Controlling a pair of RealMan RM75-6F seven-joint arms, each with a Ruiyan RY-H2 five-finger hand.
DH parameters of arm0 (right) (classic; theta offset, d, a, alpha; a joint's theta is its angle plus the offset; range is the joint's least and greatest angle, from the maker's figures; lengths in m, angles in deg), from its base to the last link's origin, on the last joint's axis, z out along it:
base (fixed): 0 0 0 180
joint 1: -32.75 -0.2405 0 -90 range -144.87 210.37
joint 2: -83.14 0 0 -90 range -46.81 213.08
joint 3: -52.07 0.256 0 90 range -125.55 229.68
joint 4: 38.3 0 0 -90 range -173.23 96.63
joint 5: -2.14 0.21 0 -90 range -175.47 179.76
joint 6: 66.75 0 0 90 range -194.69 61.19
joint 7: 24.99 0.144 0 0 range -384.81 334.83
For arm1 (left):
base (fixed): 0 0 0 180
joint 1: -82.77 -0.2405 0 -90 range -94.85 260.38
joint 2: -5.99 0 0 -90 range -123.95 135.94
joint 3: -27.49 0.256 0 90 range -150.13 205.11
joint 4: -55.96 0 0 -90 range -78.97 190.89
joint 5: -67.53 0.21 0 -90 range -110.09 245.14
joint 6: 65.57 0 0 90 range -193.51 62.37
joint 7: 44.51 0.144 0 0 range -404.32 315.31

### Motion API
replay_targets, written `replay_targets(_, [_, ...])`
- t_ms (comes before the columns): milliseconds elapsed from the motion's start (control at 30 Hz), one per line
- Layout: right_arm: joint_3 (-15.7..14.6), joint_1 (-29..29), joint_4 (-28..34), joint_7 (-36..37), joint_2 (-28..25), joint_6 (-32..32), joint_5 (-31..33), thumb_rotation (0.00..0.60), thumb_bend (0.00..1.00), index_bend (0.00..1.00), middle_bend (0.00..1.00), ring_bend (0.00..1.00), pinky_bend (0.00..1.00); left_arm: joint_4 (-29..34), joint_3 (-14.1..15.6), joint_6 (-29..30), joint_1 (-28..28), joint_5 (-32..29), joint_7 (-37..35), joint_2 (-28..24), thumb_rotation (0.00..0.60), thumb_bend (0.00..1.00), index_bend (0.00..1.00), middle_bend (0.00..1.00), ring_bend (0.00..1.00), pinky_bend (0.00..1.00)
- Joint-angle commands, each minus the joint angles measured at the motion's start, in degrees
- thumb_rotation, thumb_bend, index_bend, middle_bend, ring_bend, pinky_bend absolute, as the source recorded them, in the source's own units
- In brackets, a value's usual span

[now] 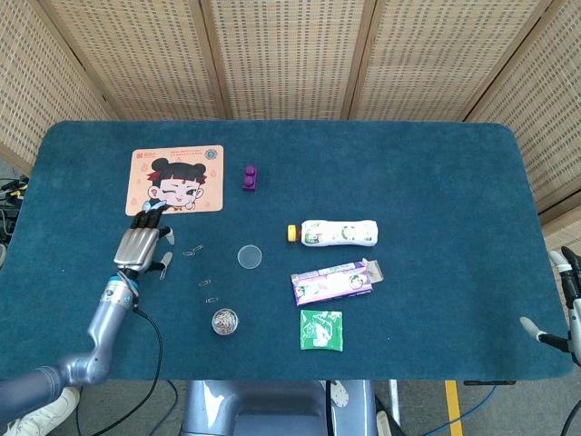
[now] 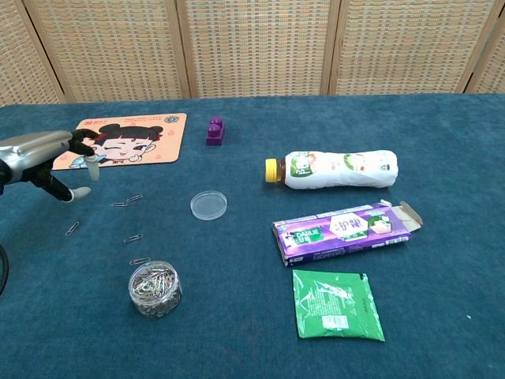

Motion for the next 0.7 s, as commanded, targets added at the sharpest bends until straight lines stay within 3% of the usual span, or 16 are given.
replay_targets(33, [-0.05,-0.02,0.07,0.14,-0.05,-0.13,0.00,0.600,0.00,0.00,0.00,0.00,0.00,-0.92,-0.26,-0.69,0.54,-1.02,0.29,0.84,0.600,0.39,0.48,0.00,0.00,0.00])
replay_targets(700, [0.05,-0.30,-0.37,1.48,-0.28,-0.92,0.45,0.600,0.00,0.00,0.00,0.00,0.00,-6.55,0.42,-3.89,3.26,-2.51,0.43,6.42,0.600,0.40,0.48,0.00,0.00,0.00])
